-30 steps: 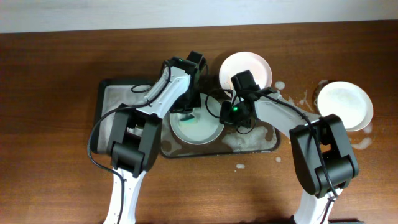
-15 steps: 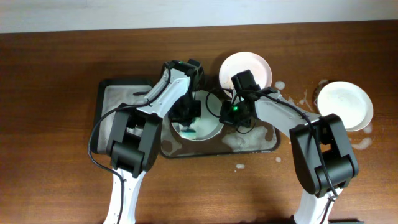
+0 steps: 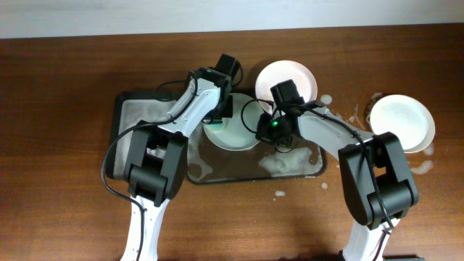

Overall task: Clean dirty plates on tray and stack at the side
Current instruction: 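Scrub the pale plate with the sponge in the left gripper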

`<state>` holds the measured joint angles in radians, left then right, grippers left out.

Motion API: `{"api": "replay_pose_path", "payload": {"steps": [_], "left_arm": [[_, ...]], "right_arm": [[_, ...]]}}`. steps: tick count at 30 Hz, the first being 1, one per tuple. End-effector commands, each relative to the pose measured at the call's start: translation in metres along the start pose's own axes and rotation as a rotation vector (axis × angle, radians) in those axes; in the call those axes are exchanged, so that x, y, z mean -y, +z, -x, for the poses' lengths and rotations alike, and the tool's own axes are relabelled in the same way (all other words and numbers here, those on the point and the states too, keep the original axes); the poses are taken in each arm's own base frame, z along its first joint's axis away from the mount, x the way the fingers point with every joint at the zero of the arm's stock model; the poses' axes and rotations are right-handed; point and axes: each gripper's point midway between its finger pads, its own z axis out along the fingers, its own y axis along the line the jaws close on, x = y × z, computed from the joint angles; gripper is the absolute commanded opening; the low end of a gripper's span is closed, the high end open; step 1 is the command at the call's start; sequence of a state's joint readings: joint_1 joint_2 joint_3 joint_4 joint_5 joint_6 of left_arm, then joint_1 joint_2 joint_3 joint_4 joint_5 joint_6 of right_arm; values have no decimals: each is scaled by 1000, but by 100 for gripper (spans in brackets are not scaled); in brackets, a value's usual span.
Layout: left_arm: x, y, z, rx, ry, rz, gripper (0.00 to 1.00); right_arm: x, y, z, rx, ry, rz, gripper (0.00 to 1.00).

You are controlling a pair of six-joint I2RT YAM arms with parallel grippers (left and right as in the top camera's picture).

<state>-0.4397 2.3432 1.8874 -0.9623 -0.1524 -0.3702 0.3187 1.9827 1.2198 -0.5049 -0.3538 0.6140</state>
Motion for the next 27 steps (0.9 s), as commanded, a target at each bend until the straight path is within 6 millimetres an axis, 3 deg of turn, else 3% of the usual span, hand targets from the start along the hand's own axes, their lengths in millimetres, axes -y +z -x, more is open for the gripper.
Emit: {"api": "replay_pose_path", "payload": {"steps": [1, 3, 4, 7, 8, 10, 13, 17, 21, 24, 27], "left_arm": [[45, 49, -42, -166, 235, -263, 1], [68, 36, -60, -232, 294, -436, 1], [70, 32, -68, -269, 286, -464, 1], [64, 25, -90, -374, 265, -459, 1], [52, 21, -104, -462, 182, -426, 0], [47, 18, -104, -479, 132, -414, 1], [41, 12, -89, -421, 82, -370, 1], [36, 18, -20, -112, 53, -282, 0], [13, 24, 18, 53, 3, -128, 0], [-11, 26, 11, 36, 4, 2, 1], [-39, 23, -14, -54, 33, 155, 1]], "right_arm": [[22, 11, -11, -35, -24, -77, 4], [22, 11, -11, -35, -24, -77, 4], [22, 11, -11, -35, -24, -77, 4], [20, 12, -12, -38, -40, -76, 4], [15, 14, -17, -46, -78, -74, 4], [9, 16, -23, -55, -98, -73, 4], [-1, 20, -35, -77, -131, -66, 4], [-7, 22, -41, -89, -147, -60, 4], [-6, 22, -41, -91, -146, -62, 4], [-6, 22, -41, -88, -147, -65, 4], [-6, 22, -41, -88, -146, -65, 4]]}}
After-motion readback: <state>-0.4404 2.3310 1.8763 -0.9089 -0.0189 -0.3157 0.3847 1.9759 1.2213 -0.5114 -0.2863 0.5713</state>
